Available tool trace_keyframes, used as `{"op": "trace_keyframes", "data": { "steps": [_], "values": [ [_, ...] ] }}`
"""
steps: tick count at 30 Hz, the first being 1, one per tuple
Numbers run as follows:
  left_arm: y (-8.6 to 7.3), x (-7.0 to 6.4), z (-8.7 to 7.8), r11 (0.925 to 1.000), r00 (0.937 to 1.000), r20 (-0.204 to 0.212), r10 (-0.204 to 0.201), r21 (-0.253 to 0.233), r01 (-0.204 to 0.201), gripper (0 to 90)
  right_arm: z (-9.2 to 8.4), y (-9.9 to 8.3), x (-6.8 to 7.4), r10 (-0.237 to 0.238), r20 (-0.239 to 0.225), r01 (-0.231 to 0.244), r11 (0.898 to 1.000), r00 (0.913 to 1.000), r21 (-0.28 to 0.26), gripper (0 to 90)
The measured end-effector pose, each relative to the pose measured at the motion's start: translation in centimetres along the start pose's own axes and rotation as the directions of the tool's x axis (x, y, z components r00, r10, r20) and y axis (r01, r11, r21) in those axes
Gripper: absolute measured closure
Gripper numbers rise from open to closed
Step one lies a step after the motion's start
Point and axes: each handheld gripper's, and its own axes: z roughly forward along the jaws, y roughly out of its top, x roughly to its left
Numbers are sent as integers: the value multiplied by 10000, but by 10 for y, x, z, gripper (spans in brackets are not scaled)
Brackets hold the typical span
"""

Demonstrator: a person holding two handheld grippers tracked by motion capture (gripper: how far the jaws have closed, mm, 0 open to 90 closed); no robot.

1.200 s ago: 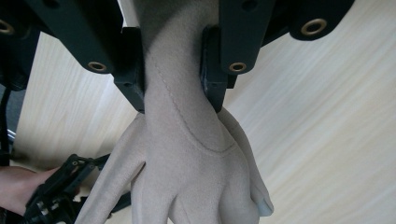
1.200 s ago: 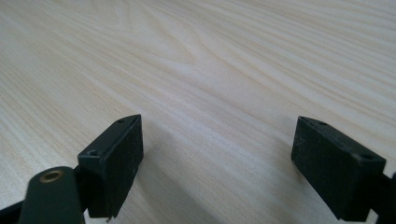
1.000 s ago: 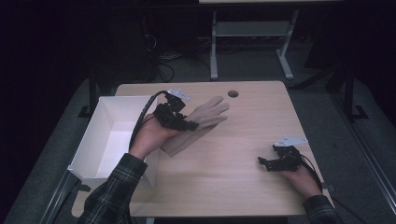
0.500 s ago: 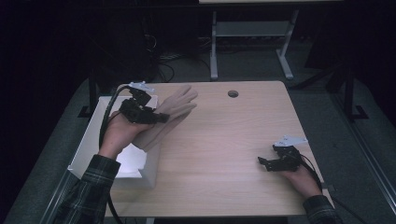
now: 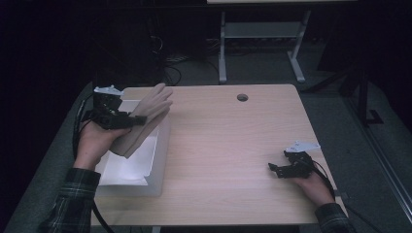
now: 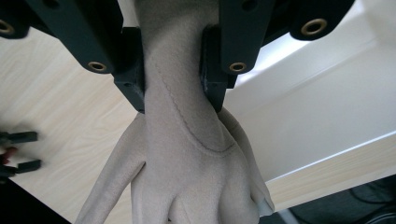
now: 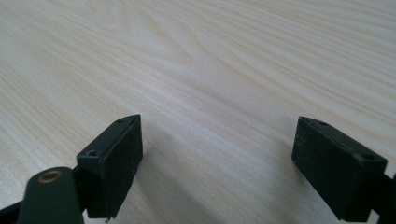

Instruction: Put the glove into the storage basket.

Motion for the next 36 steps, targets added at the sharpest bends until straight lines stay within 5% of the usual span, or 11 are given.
{"op": "trace_keyframes", "data": {
  "steps": [6, 10, 36],
  "values": [
    [-19, 19, -10, 9990, 9965, -710, -436, 27, 439, 678, 0, 0, 0, -2, -2, 2, 10000, 10000, -1, 160],
    [-28, 25, -6, 9978, 9948, -797, -641, 116, 652, 678, 0, 0, 0, 6, -1, -6, 10000, 10000, 0, 161],
    [-80, 40, 71, 9817, 9846, -1121, -1342, 1203, 1475, 676, 0, 0, 0, -10, 12, 10, 10000, 10000, 11, 161]
  ]
}}
